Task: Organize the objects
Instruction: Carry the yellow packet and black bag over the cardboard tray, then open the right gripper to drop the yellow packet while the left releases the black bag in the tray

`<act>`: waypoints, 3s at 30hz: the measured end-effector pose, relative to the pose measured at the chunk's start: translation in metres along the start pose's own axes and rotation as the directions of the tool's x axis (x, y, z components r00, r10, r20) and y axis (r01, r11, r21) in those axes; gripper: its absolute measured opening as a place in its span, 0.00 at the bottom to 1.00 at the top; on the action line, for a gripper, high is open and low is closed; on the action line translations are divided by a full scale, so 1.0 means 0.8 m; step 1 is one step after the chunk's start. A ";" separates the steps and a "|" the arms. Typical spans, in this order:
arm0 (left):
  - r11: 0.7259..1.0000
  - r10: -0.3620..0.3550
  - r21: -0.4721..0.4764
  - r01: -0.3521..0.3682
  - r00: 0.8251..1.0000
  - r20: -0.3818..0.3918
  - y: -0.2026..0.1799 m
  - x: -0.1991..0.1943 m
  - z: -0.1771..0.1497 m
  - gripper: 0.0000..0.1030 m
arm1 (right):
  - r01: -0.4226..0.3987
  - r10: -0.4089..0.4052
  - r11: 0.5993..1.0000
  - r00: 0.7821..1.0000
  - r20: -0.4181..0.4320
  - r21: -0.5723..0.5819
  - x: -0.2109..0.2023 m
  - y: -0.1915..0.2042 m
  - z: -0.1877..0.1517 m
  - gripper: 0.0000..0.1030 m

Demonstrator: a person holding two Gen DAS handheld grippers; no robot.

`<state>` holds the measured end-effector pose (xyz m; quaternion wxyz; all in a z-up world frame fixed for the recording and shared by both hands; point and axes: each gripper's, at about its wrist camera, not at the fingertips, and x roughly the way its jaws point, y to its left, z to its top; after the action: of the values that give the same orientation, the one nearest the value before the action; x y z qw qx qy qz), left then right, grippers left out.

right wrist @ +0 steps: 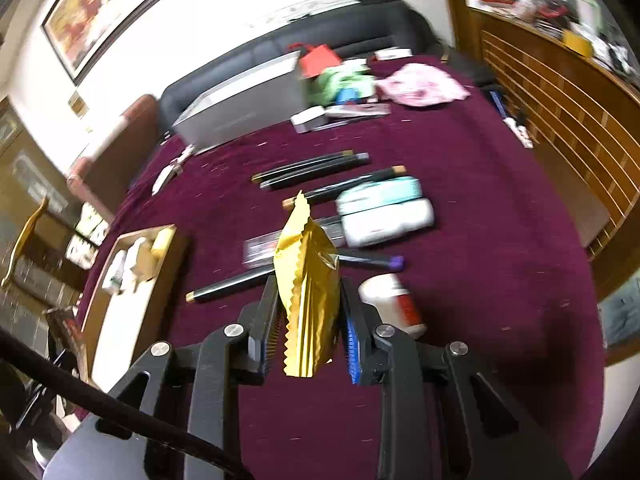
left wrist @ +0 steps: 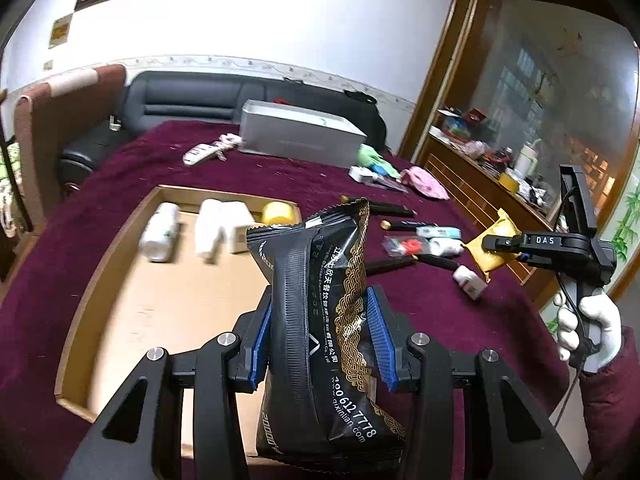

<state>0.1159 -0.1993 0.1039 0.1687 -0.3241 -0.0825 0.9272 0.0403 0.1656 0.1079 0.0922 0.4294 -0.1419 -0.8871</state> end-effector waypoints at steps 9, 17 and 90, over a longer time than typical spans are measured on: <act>0.987 0.161 -0.027 -0.161 0.987 0.016 0.076 -0.029 0.000 0.37 | -0.143 0.137 0.986 0.988 -0.071 -0.089 0.026 0.104 -0.012 0.24; 0.978 0.206 0.032 -0.206 0.978 -0.013 0.099 -0.007 0.015 0.37 | -0.237 0.217 0.961 0.966 -0.144 -0.142 0.062 0.190 -0.019 0.24; 0.972 0.226 0.012 -0.234 0.925 -0.306 0.132 0.124 0.018 0.45 | -0.208 0.134 0.960 0.929 -0.345 -0.187 0.234 0.285 -0.018 0.32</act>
<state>0.0069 -0.2620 0.0308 0.0654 -0.4730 -0.0284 0.8782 -0.0539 -0.1056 0.0372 0.2389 0.5444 -0.0625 -0.8016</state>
